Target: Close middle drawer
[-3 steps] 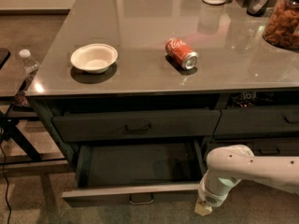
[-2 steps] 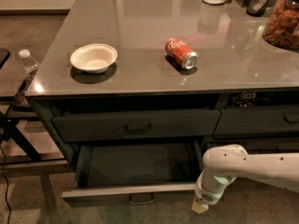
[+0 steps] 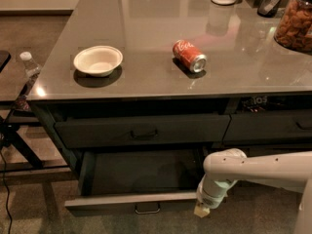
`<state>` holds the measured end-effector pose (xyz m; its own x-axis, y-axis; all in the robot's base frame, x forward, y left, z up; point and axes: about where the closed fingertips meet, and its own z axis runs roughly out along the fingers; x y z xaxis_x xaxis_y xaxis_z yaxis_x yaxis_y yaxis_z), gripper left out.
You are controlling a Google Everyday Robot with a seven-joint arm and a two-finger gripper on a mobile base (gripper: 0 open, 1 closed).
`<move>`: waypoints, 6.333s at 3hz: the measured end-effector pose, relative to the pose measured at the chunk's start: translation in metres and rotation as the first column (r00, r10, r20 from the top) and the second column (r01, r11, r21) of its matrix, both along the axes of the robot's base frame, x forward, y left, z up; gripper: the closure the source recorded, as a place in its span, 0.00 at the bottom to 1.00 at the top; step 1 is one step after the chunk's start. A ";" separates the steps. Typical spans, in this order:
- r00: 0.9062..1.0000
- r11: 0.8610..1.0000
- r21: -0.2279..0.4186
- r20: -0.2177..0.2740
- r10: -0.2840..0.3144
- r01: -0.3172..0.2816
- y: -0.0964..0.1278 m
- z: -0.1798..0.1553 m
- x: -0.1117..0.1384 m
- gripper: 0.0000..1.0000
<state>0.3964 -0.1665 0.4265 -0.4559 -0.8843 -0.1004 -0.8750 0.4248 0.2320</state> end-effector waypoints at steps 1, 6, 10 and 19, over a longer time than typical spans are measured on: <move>1.000 1.000 -0.006 0.017 0.005 -0.005 0.009 -0.004 0.013 1.00; 1.000 1.000 -0.006 0.018 0.005 -0.005 0.009 -0.004 0.014 0.00; 1.000 1.000 -0.006 0.018 0.005 -0.005 0.009 -0.005 0.014 0.64; 0.959 0.997 -0.039 0.278 -0.058 0.072 0.015 -0.017 0.149 0.58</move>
Offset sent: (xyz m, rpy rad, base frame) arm 0.0089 0.0058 -0.0028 -0.0038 -0.0119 0.0032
